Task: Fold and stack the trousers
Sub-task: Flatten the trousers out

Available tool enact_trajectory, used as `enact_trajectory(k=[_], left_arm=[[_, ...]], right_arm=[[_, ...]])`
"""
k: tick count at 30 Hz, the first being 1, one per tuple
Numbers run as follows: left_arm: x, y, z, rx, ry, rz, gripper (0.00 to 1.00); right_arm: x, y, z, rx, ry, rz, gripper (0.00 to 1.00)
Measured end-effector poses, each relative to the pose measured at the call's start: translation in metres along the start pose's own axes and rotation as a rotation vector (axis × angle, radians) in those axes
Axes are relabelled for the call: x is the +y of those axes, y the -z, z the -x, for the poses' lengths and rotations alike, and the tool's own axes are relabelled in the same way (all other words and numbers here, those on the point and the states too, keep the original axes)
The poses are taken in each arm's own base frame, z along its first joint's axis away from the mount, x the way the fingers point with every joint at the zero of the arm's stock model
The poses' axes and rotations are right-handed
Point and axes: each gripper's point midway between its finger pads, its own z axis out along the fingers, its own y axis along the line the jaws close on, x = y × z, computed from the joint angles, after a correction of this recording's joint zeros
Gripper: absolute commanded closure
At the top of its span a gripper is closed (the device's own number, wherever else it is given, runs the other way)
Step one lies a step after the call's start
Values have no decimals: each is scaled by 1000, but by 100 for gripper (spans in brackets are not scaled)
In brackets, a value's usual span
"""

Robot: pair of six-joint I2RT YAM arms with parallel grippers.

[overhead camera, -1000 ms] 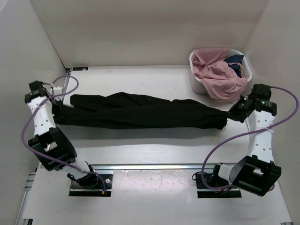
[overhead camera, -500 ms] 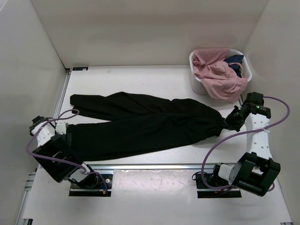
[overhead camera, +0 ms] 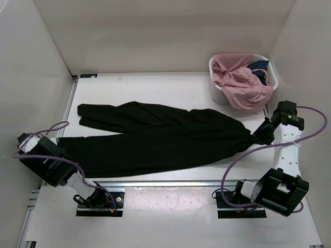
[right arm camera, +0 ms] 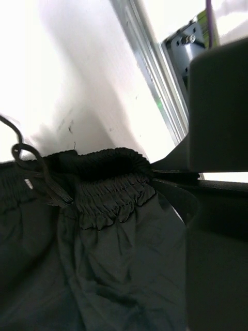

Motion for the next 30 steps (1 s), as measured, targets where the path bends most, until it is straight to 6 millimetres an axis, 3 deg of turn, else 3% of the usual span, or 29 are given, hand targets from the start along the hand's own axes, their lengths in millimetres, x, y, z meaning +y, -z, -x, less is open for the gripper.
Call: enact_trajectory(k=[1, 5, 10, 11, 12, 14, 16, 19, 23, 26, 30], left_arm=[[1, -4, 2, 6, 3, -7, 1], [-1, -14, 5, 13, 14, -37, 0], [-3, -20, 10, 6, 33, -55, 4], [-3, -21, 11, 4, 39, -57, 10], [-3, -22, 12, 3, 42, -59, 32], [-3, -22, 14, 0, 51, -57, 55], [-3, -22, 16, -9, 51, -63, 86], [-6, -22, 16, -10, 37, -72, 86], [-6, -13, 16, -11, 18, -82, 86], [2, 6, 29, -38, 4, -78, 86], [17, 47, 64, -124, -19, -54, 86]], right_arm=[[-3, 2, 2, -6, -8, -13, 100], [-8, 5, 4, -13, -22, -27, 100], [-16, -13, -21, 51, -40, -35, 100], [-18, -18, -28, 74, -45, -39, 100], [-20, -21, -34, 91, -51, -41, 100], [-21, -24, -39, 107, -58, -42, 100], [-21, -24, -36, 97, -68, -41, 100], [-25, -20, -26, 67, -120, -43, 100], [-22, 3, 6, -58, -207, -35, 100], [-12, 29, 28, -169, -238, 3, 100], [7, 57, 56, -233, -255, 62, 100]])
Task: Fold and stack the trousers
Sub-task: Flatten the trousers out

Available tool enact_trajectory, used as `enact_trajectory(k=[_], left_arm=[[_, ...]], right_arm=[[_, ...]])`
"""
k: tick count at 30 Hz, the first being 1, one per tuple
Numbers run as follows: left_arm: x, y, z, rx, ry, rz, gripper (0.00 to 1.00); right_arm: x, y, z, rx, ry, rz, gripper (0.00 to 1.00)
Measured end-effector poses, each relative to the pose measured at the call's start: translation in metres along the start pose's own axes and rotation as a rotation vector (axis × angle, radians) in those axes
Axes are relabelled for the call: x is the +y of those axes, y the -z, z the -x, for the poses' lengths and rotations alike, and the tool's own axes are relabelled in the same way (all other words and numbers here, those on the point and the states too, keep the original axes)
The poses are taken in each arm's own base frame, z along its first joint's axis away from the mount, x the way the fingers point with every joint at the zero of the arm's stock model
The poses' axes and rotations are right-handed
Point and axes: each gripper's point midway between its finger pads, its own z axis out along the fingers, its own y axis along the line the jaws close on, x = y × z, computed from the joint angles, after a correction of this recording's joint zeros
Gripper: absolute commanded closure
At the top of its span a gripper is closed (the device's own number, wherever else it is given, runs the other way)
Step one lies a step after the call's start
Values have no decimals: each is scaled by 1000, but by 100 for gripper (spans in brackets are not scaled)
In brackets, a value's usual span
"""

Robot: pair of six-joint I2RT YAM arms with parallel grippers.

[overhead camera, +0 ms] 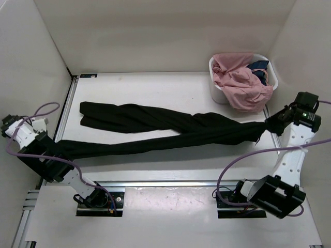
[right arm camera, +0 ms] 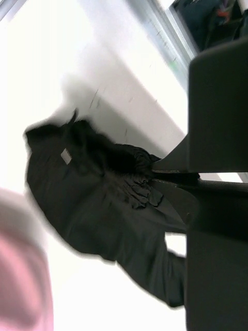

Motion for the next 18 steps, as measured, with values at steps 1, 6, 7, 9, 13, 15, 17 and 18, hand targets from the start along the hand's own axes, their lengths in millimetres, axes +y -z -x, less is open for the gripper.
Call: enact_trajectory(k=[1, 6, 7, 9, 13, 15, 17, 18], left_arm=[[0, 8, 9, -18, -9, 1, 86], [-10, 34, 44, -85, -67, -7, 86], [-12, 34, 46, -88, -74, -7, 86], [-15, 32, 46, -79, -86, -8, 86], [-22, 12, 17, -5, -106, 0, 86], [-26, -1, -6, 60, -121, 5, 86], [-28, -13, -28, 121, -133, 16, 86], [-28, -17, -37, 147, -140, 22, 86]], right_arm=[[7, 2, 6, 2, -1, 17, 100], [25, -3, 18, 26, -12, 57, 100], [24, -3, 17, 32, -15, 53, 100], [17, -3, 14, 26, -29, 50, 100], [-26, -3, -19, 27, -92, -47, 100], [-49, -5, -43, 43, -128, -114, 100], [-72, -10, -68, 71, -166, -197, 100], [-82, -11, -78, 86, -183, -238, 100]])
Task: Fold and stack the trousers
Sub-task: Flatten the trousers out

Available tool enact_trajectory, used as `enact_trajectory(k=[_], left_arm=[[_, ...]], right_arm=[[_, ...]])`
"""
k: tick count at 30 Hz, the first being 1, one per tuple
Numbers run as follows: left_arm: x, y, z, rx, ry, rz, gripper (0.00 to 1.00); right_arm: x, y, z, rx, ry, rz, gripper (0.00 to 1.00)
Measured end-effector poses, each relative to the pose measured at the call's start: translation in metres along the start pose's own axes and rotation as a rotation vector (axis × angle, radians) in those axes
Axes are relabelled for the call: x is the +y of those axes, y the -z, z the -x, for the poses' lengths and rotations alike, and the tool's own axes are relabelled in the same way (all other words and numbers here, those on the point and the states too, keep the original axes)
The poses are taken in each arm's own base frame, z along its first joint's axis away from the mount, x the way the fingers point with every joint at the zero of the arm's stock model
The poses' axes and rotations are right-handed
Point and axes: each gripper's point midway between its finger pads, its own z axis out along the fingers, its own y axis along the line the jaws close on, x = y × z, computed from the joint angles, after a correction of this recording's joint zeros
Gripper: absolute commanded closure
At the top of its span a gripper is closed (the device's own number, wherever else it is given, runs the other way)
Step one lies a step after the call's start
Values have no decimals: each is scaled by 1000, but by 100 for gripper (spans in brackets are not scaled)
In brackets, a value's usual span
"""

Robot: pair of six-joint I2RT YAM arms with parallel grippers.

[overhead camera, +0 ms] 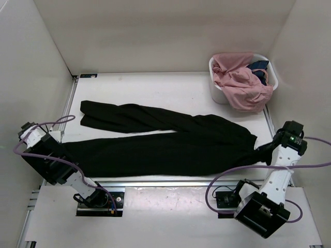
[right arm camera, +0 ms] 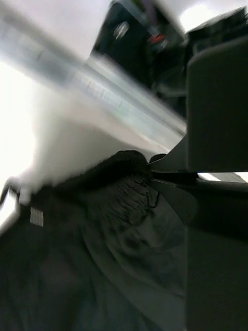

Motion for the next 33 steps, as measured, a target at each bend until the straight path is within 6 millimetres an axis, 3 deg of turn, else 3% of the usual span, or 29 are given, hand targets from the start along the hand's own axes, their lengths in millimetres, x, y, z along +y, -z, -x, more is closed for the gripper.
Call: enact_trajectory(k=[5, 7, 8, 10, 11, 12, 13, 15, 19, 23, 29, 33], left_arm=[[16, -11, -19, 55, 1, 72, 86], [24, -11, -20, 56, 1, 100, 73], [26, -12, -21, 57, -1, 110, 61], [28, -14, -23, 63, -4, 122, 41], [28, -15, -24, 67, -6, 124, 35], [28, -15, -25, 72, -9, 125, 30], [28, -16, -26, 77, -13, 126, 28], [27, -16, -27, 80, -16, 122, 25], [18, -8, -18, 44, -32, 67, 22], [-10, 23, 25, -101, -115, -17, 17], [-81, 70, 114, -307, -278, -120, 10], [-76, 89, 191, -414, -206, -146, 7]], right_arm=[[-37, -15, -17, 17, -60, -170, 100], [-48, -23, -24, 21, -79, -209, 100], [-55, -28, -31, 34, -89, -232, 97], [-67, -37, -43, 63, -104, -277, 79], [-71, -40, -47, 71, -110, -294, 60], [-73, -41, -49, 72, -121, -305, 18], [-75, -42, -48, 66, -126, -315, 7], [-76, -40, -42, 36, -124, -324, 1], [-64, -29, -20, -27, -103, -287, 1], [-31, -16, 8, -102, -29, -175, 3], [20, -9, 28, -152, 132, -21, 3], [45, -29, 32, -102, 180, 19, 3]])
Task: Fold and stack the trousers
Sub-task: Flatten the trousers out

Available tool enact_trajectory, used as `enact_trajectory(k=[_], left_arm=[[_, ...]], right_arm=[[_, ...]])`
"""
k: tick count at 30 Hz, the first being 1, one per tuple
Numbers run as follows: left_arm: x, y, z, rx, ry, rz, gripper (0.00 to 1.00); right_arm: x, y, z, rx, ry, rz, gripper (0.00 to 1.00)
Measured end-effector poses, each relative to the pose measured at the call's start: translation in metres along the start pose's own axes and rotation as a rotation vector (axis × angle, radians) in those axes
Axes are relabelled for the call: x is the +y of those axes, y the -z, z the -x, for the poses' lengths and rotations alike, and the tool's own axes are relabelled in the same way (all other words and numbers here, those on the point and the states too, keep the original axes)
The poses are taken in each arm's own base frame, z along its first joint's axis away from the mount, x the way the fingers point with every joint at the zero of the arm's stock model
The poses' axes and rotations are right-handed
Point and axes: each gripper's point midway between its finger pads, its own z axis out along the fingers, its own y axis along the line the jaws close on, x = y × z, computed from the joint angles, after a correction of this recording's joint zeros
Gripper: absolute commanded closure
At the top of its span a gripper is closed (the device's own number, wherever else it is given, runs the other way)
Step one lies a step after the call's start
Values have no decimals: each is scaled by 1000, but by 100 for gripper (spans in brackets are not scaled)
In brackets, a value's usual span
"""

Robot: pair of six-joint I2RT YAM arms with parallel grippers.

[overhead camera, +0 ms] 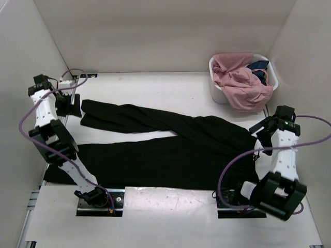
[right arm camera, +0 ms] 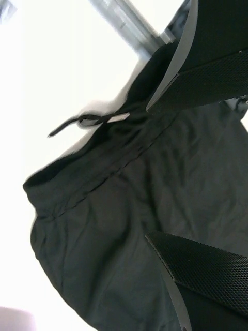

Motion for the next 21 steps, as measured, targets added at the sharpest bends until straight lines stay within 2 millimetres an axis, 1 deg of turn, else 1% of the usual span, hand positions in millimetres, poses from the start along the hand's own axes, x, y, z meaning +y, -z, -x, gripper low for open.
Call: enact_trajectory(k=[2, 3, 4, 6, 8, 11, 13, 14, 15, 16, 18, 19, 20, 21], left_arm=[[11, -16, 29, -33, 38, -7, 7], [15, -26, 39, -44, 56, -12, 6], [17, -39, 47, -45, 74, -23, 1], [10, -62, 50, -21, 97, -52, 0], [-4, -82, 48, 18, 100, -74, 0], [-31, -109, 44, 69, 66, -93, 0], [-47, -121, 39, 96, 44, -101, 7], [-53, -126, 37, 108, 37, -100, 11], [-56, -130, 34, 120, 33, -96, 17], [-56, -133, 32, 128, 33, -90, 33], [-51, -139, 29, 137, 45, -69, 50], [-47, -141, 28, 139, 50, -57, 60], [-44, -143, 25, 143, 54, -47, 78], [-41, -144, 22, 149, 58, -37, 85]], right_arm=[[9, -17, 0, 45, 6, 8, 3], [13, -27, -2, 70, 7, 4, 1], [16, -36, -3, 96, 7, -1, 1], [22, -55, -5, 144, 2, -19, 1], [28, -69, -7, 181, -11, -35, 1], [38, -86, -3, 202, -26, -61, 1], [46, -95, 3, 202, -34, -73, 3], [50, -101, 6, 201, -40, -80, 3], [52, -106, 7, 200, -44, -88, 7], [52, -110, 8, 203, -45, -101, 10], [50, -120, 5, 217, -52, -132, 16], [47, -124, 2, 225, -55, -150, 24], [45, -127, 0, 230, -56, -164, 28], [42, -130, -1, 233, -59, -177, 33]])
